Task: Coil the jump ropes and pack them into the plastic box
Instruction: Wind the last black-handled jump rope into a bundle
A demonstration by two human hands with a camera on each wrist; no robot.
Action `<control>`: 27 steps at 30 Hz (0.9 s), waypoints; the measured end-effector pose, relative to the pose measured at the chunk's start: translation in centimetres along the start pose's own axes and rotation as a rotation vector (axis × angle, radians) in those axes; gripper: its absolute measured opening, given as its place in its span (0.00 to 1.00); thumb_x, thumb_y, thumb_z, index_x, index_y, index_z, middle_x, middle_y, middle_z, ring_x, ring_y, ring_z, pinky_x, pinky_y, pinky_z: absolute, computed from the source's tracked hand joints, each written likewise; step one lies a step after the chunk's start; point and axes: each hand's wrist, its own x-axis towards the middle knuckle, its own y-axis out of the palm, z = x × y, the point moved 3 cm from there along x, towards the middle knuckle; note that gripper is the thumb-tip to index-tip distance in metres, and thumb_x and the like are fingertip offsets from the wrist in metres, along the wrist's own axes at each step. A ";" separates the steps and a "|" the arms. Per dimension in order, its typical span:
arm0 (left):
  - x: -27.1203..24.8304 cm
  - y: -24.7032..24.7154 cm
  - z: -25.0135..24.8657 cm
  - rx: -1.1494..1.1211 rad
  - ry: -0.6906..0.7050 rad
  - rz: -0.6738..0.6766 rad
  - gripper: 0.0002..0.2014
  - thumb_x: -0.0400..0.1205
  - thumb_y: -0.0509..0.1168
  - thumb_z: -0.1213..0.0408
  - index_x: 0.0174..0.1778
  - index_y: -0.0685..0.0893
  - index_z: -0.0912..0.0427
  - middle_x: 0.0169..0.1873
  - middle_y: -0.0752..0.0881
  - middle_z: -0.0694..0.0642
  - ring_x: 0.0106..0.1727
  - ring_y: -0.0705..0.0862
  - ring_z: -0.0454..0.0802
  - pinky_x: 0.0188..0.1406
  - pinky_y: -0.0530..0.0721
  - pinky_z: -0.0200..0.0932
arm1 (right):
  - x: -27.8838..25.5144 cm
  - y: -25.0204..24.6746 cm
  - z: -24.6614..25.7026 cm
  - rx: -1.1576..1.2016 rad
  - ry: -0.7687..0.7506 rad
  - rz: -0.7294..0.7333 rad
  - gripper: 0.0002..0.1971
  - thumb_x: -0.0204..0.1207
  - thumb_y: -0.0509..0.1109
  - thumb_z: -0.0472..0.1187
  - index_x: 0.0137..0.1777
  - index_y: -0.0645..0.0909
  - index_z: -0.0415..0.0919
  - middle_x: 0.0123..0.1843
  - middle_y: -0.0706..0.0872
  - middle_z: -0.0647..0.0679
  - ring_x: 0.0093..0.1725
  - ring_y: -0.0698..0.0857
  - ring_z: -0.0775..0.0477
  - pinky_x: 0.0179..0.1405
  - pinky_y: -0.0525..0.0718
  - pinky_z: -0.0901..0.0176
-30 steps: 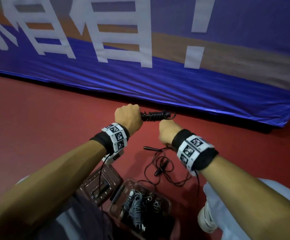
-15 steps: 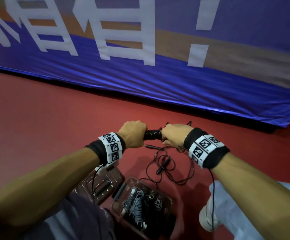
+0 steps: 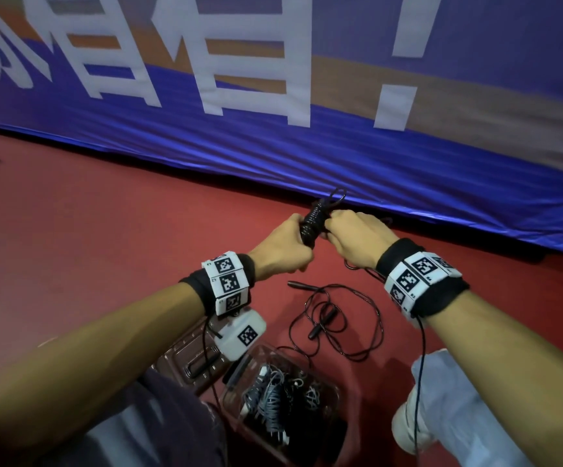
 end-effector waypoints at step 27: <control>0.6 0.3 -2.9 -0.568 -0.155 -0.045 0.03 0.72 0.60 0.67 0.36 0.78 0.61 0.32 0.80 0.62 0.23 0.73 0.52 0.20 0.67 0.37 | -0.7 -0.9 1.5 -0.048 0.177 -0.111 0.10 0.77 0.70 0.29 0.57 0.82 0.37 0.58 0.80 0.39 0.51 0.88 0.31 0.38 0.71 0.47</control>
